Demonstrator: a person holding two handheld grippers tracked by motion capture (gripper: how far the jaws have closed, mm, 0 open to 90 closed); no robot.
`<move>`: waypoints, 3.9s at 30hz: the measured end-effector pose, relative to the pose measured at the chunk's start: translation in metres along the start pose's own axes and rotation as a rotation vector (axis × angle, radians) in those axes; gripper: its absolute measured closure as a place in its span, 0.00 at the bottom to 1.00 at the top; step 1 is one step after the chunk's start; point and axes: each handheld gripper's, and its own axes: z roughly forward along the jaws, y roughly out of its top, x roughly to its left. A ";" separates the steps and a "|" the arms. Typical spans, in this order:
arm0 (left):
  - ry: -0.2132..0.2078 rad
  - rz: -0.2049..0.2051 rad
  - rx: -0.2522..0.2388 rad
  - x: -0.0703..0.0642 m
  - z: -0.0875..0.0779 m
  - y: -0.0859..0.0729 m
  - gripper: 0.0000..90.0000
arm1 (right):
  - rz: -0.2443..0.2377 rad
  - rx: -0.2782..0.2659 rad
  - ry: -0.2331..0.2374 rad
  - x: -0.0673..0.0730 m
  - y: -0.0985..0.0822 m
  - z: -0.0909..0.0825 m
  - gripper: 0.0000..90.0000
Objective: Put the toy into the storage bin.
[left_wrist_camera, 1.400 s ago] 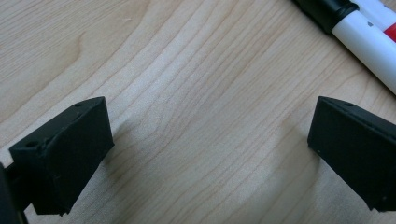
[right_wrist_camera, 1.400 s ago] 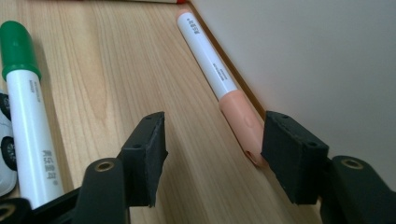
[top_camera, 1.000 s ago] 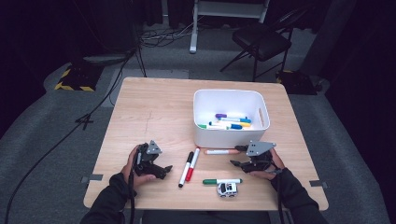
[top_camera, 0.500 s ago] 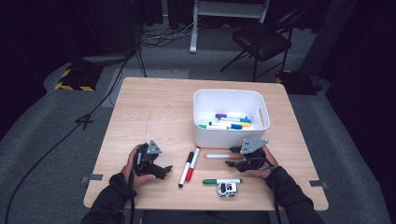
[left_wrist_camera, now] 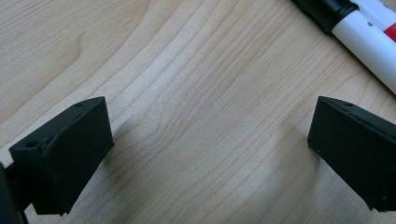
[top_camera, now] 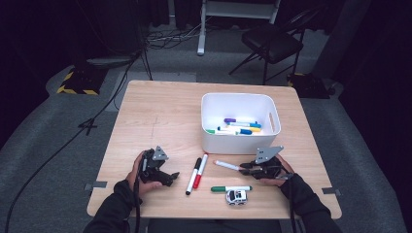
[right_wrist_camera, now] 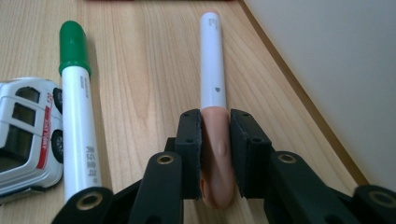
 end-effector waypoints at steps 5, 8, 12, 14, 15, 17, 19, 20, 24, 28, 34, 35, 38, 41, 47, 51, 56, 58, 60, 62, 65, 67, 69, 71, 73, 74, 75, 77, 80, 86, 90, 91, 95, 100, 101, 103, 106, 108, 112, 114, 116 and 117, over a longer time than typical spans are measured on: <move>-0.001 -0.002 0.000 0.000 0.000 0.000 0.00 | -0.028 0.012 -0.008 0.002 -0.001 -0.004 0.83; 0.000 0.002 0.000 0.000 0.000 0.000 0.00 | -0.027 0.015 -0.018 0.004 -0.002 -0.006 0.83; 0.001 0.002 -0.001 0.000 0.000 0.000 0.00 | -0.032 -0.019 -0.014 0.004 0.000 -0.016 0.83; 0.001 0.001 0.000 0.000 0.000 0.000 0.00 | -0.038 -0.036 -0.019 0.004 0.003 -0.022 0.83; 0.000 0.001 0.000 0.000 0.000 0.000 0.00 | -0.045 -0.037 -0.020 0.005 0.005 -0.025 0.83; 0.001 0.001 0.000 0.000 0.000 0.000 0.00 | -0.051 -0.037 -0.021 0.006 0.007 -0.028 0.83; 0.000 0.002 0.000 0.000 0.000 0.000 0.00 | -0.072 -0.061 -0.009 0.007 0.014 -0.039 0.83; 0.000 0.002 0.000 0.000 0.000 0.000 0.00 | -0.069 -0.065 -0.003 0.008 0.016 -0.042 0.83; 0.001 0.001 0.000 0.000 0.000 0.000 0.00 | -0.098 -0.080 -0.004 0.010 0.025 -0.051 0.83; 0.000 0.001 0.000 0.000 0.000 0.000 0.00 | -0.123 -0.103 -0.011 0.012 0.039 -0.067 0.83; 0.001 0.002 -0.001 0.000 0.000 0.000 0.00 | -0.148 -0.110 -0.037 0.010 0.052 -0.082 0.83; 0.001 0.001 0.000 0.000 0.000 0.000 0.00 | -0.151 -0.115 -0.044 0.010 0.055 -0.086 0.83; -0.001 -0.002 0.001 0.000 0.000 0.000 0.00 | -0.158 -0.127 -0.055 0.008 0.062 -0.096 0.83; 0.000 0.002 -0.001 0.000 0.000 0.000 0.00 | -0.165 -0.137 -0.072 0.005 0.069 -0.105 0.83; 0.000 0.002 -0.001 0.000 0.000 0.000 0.00 | -0.178 -0.156 -0.099 0.001 0.082 -0.121 0.83; 0.001 0.002 -0.001 0.000 0.000 0.000 0.00 | -0.191 -0.169 -0.108 -0.001 0.091 -0.128 0.83; 0.000 0.001 -0.001 0.000 0.000 0.000 0.00 | -0.194 -0.164 -0.127 -0.006 0.101 -0.135 0.83; 0.000 0.001 0.000 0.000 0.000 0.000 0.00 | -0.194 -0.170 -0.131 -0.010 0.105 -0.138 0.83; 0.000 0.001 -0.001 0.000 0.000 0.000 0.00 | -0.189 -0.167 -0.141 -0.013 0.109 -0.139 0.83; 0.000 -0.003 0.002 0.000 0.000 0.000 0.00 | -0.192 -0.163 -0.148 -0.017 0.113 -0.139 0.83; 0.001 0.002 -0.001 0.000 0.000 0.000 0.00 | -0.188 -0.156 -0.157 -0.024 0.119 -0.138 0.83; 0.000 0.001 -0.001 0.000 0.000 0.000 0.00 | -0.176 -0.149 -0.163 -0.028 0.122 -0.136 0.83; 0.001 0.002 -0.001 0.000 0.000 0.000 0.00 | -0.179 -0.132 -0.170 -0.033 0.124 -0.133 0.83; 0.000 0.001 -0.001 0.000 0.000 0.000 0.00 | -0.168 -0.120 -0.177 -0.039 0.127 -0.130 0.83; 0.000 0.001 -0.001 0.000 0.000 0.000 0.00 | -0.161 -0.114 -0.173 -0.045 0.129 -0.127 0.83; 0.000 0.001 -0.001 0.000 0.000 0.000 0.00 | -0.149 -0.116 -0.174 -0.048 0.129 -0.124 0.83; 0.000 0.001 -0.001 0.000 0.000 0.000 0.00 | -0.151 -0.104 -0.180 -0.051 0.130 -0.123 0.83; 0.001 0.002 -0.001 0.000 0.000 0.000 0.00 | -0.133 -0.079 -0.182 -0.057 0.130 -0.117 0.83; 0.000 0.002 -0.001 0.000 0.000 0.000 0.00 | -0.114 -0.061 -0.187 -0.065 0.128 -0.112 0.83; 0.001 0.002 -0.001 0.000 0.000 0.000 0.00 | -0.072 -0.027 -0.200 -0.079 0.125 -0.104 0.83; -0.001 -0.001 -0.001 0.000 0.000 0.000 0.00 | -0.065 0.010 -0.200 -0.085 0.123 -0.097 0.83; -0.001 0.000 0.000 0.000 0.000 0.000 0.00 | -0.058 0.025 -0.198 -0.086 0.122 -0.094 0.83; -0.001 -0.001 0.000 0.000 0.000 0.000 0.00 | -0.053 0.066 -0.193 -0.089 0.118 -0.086 0.83; -0.001 0.000 0.000 0.000 0.000 0.000 0.00 | -0.051 0.103 -0.179 -0.090 0.114 -0.082 0.83; 0.001 0.002 -0.001 0.000 0.000 0.000 0.00 | -0.050 0.117 -0.173 -0.090 0.112 -0.082 0.83; 0.000 0.002 0.000 0.000 0.000 0.000 0.00 | -0.056 0.137 -0.167 -0.091 0.109 -0.082 0.83; 0.000 0.002 0.000 0.000 0.000 0.000 0.00 | -0.051 0.172 -0.161 -0.091 0.104 -0.085 0.83; 0.000 0.000 0.000 0.000 0.000 0.000 0.00 | -0.044 0.188 -0.152 -0.092 0.100 -0.088 0.83; 0.001 0.002 -0.001 0.000 0.000 0.000 0.00 | -0.038 0.204 -0.162 -0.093 0.094 -0.093 0.83; 0.001 0.002 -0.001 0.000 0.000 0.000 0.00 | -0.033 0.206 -0.164 -0.093 0.091 -0.095 0.83; 0.001 0.001 -0.001 0.000 0.000 0.000 0.00 | -0.029 0.205 -0.170 -0.093 0.090 -0.098 0.83; 0.001 0.002 -0.001 0.000 0.000 0.000 0.00 | -0.027 0.202 -0.164 -0.092 0.089 -0.099 0.83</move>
